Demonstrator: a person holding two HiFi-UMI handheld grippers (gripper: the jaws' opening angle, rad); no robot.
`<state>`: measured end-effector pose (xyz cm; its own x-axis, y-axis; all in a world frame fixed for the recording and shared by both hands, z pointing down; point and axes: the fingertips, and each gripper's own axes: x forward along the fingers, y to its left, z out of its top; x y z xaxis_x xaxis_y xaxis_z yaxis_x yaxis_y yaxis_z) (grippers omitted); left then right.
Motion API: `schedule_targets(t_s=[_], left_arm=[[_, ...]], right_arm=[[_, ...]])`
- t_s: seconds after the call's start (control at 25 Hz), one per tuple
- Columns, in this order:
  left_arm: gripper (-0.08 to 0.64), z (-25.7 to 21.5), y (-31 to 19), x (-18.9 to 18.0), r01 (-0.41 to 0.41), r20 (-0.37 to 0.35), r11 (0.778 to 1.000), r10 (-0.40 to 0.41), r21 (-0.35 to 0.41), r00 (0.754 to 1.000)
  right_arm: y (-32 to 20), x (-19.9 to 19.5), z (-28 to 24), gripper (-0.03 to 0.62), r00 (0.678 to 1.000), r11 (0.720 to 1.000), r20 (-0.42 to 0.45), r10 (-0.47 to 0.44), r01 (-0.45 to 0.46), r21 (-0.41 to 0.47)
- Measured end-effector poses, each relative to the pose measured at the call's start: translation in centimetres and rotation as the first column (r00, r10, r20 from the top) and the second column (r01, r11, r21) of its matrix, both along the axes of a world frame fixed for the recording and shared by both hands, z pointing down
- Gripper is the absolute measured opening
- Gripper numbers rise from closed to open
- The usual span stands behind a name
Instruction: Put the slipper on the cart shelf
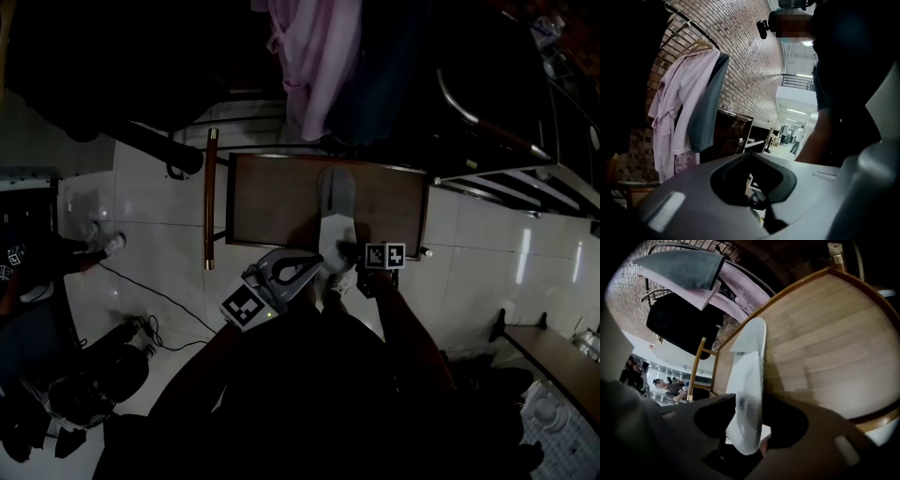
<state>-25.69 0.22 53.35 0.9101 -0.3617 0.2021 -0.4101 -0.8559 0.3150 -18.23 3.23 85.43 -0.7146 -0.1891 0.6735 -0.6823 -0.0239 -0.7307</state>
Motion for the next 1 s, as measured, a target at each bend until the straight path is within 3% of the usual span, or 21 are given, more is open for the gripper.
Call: schedule_targets(t_s=[0.24, 0.44, 1.0], left_arm=[[0.006, 0.5, 0.4, -1.1, 0.027, 0.005, 0.999, -0.027, -0.018, 1.0], [0.006, 0.7, 0.8, -1.4, 0.034, 0.0, 0.999, -0.034, -0.02, 0.999], [0.006, -2.3, 2.1, 1.2, -0.038, -0.03, 0.997, 0.04, 0.061, 0.999]], right_arm=[[0.1, -0.8, -0.1, 0.125, 1.0, 1.0, 0.015, -0.018, 0.018, -0.004], [-1.4, -1.4, -3.2, 0.071, 0.996, 0.998, 0.087, 0.017, -0.022, 0.058], [-0.5, 2.2, -11.9, 0.066, 0.983, 0.962, 0.126, 0.136, -0.161, 0.222]])
